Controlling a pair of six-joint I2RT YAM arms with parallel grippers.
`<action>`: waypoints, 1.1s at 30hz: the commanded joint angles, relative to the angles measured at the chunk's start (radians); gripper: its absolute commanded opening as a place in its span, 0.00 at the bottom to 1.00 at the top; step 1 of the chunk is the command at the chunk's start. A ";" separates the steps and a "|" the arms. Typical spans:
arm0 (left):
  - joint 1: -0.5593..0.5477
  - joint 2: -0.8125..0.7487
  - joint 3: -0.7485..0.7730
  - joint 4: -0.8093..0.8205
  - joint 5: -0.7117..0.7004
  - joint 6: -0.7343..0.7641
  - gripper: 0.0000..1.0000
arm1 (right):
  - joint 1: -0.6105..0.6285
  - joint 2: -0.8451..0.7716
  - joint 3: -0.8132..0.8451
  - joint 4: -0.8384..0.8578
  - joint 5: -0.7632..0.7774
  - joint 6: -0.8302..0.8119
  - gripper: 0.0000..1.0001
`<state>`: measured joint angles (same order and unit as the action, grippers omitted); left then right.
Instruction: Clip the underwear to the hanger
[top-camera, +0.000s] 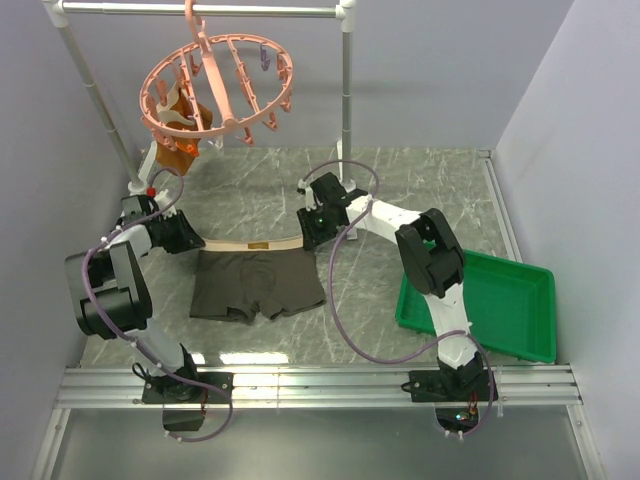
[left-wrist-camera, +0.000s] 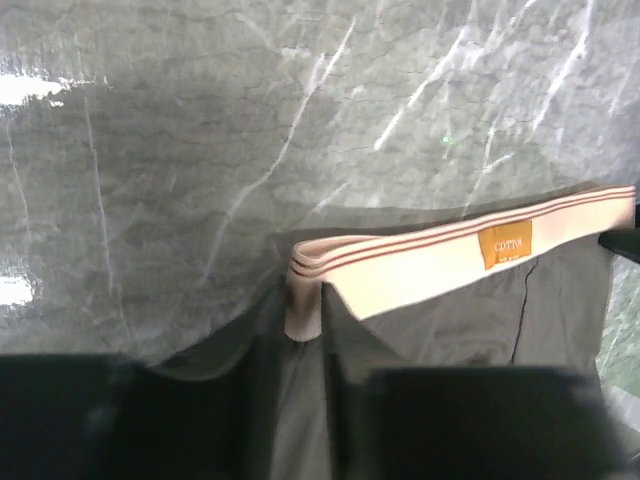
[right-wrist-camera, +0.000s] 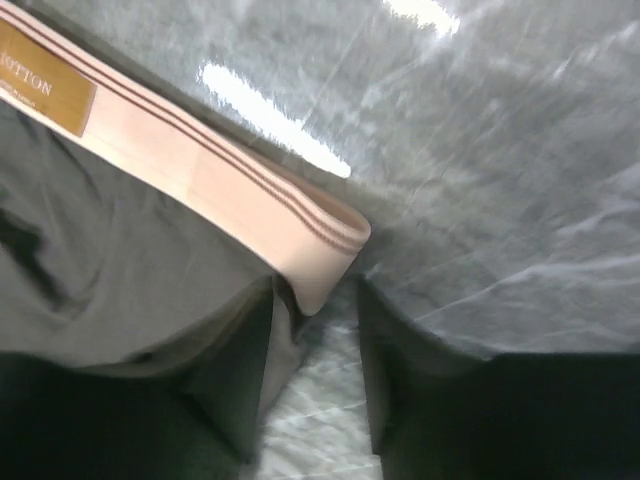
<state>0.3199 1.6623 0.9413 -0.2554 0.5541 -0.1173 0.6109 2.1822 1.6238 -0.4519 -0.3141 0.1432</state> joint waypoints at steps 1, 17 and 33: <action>0.008 0.014 0.027 0.053 0.044 -0.008 0.28 | 0.006 -0.033 0.047 0.002 0.036 -0.013 0.49; 0.036 -0.646 -0.084 -0.002 0.201 0.097 0.83 | 0.000 -0.602 -0.148 0.018 0.084 -0.074 0.64; 0.034 -1.030 -0.078 0.039 0.092 -0.102 0.99 | -0.003 -0.940 -0.168 0.128 0.045 -0.231 0.94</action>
<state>0.3531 0.6300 0.8391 -0.2504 0.6571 -0.1394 0.6106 1.3235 1.4189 -0.4366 -0.1425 -0.0551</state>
